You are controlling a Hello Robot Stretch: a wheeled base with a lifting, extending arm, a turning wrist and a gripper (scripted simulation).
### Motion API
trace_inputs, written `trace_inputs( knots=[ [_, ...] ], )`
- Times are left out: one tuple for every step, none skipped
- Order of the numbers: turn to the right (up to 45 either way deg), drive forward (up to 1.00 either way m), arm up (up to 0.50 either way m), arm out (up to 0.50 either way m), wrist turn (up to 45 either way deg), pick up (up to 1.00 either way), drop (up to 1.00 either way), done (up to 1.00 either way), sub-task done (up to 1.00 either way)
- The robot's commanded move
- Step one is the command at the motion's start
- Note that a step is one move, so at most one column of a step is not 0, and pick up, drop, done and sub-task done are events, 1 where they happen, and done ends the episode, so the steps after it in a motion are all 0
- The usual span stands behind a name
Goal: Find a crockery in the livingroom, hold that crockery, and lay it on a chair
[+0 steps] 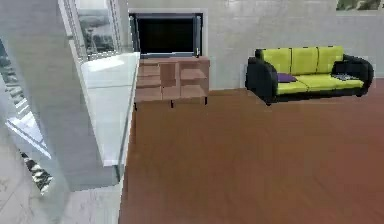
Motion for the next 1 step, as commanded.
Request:
trace_inputs(
  knots=[
    [-45.0, 0.0, 0.0, 0.0, 0.0, 0.0, 0.0, 0.0, 0.0]
  ],
)
